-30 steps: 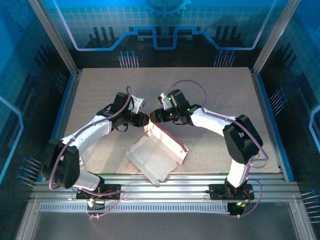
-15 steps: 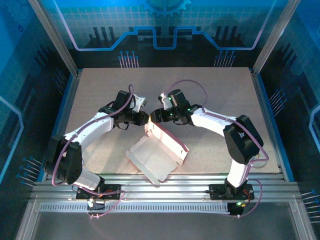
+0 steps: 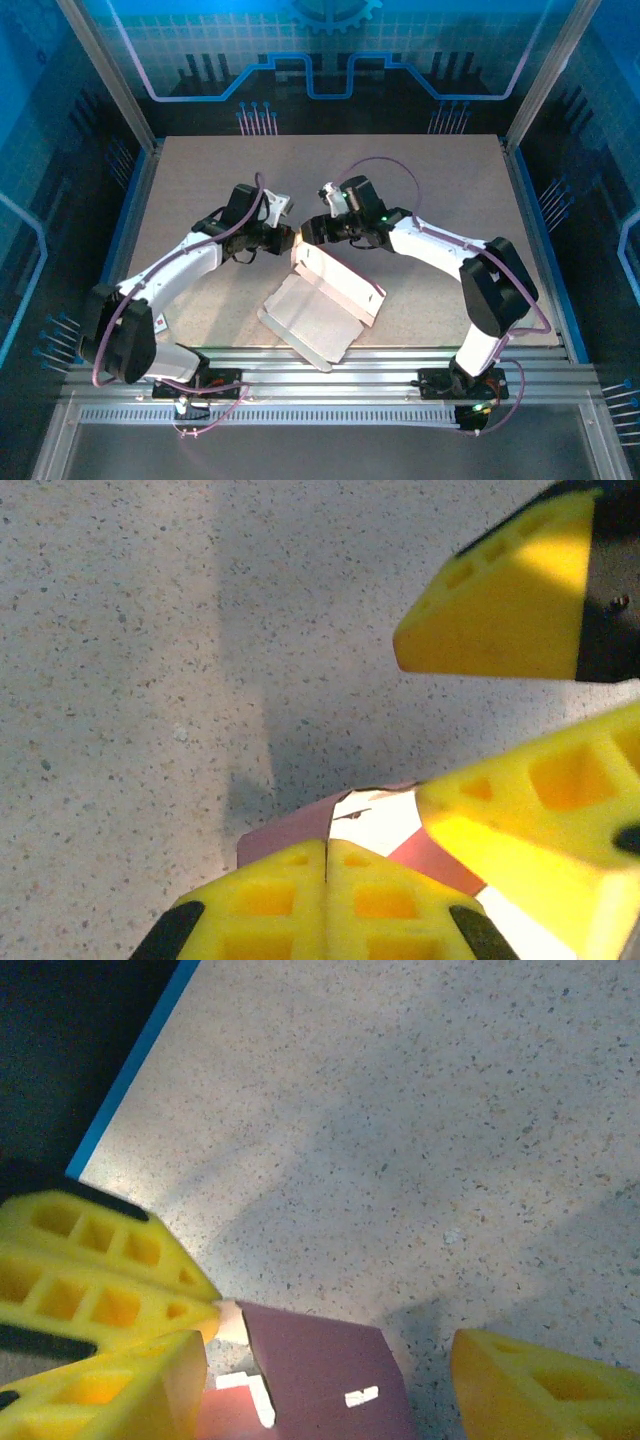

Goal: Fold the paper box

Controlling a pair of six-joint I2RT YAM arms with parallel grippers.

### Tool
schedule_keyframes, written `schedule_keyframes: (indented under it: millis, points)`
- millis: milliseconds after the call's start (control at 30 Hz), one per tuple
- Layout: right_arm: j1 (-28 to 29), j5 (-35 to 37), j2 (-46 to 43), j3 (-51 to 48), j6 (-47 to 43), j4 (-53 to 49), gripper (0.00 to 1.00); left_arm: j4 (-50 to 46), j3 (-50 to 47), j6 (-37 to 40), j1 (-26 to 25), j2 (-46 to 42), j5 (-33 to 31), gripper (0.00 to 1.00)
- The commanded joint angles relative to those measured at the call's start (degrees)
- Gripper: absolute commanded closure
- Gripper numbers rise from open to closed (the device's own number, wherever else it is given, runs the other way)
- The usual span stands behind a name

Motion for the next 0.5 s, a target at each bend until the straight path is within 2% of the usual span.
schedule_keyframes:
  millis: [0,467]
  points:
    - [-0.04,0.25,-1.21,-1.03,1.37,0.43,0.32,-0.22,-1.99,-1.75,-1.38,-2.96,-2.58,0.95]
    - [0.71,0.89,0.54,-2.62,2.68,3.48,0.30,-0.13,-7.64,-6.92,-5.27,-8.95,-5.16,0.96]
